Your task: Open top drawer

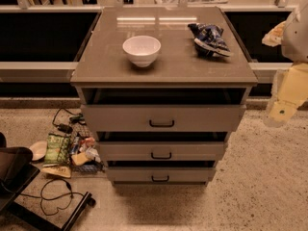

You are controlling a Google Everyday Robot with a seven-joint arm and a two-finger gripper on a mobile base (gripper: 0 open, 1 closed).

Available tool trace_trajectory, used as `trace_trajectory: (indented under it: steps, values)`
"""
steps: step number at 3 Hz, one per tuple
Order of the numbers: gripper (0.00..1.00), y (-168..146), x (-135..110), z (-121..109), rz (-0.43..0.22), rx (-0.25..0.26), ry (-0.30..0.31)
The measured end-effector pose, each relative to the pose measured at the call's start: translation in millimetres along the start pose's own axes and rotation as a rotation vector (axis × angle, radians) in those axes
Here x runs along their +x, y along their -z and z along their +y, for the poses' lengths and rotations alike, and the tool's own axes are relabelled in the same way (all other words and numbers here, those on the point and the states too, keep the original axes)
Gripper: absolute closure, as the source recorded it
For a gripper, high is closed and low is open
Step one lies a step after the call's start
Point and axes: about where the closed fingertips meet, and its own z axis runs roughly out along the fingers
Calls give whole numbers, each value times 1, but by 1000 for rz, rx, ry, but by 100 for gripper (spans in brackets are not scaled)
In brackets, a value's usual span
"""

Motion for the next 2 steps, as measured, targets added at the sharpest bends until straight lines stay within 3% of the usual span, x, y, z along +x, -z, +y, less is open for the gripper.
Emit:
trace_trajectory:
  steps: [1,2]
  values:
    - [0,0,0,0,0,0,0]
    - [0,-24,-1,7,1,-3,7]
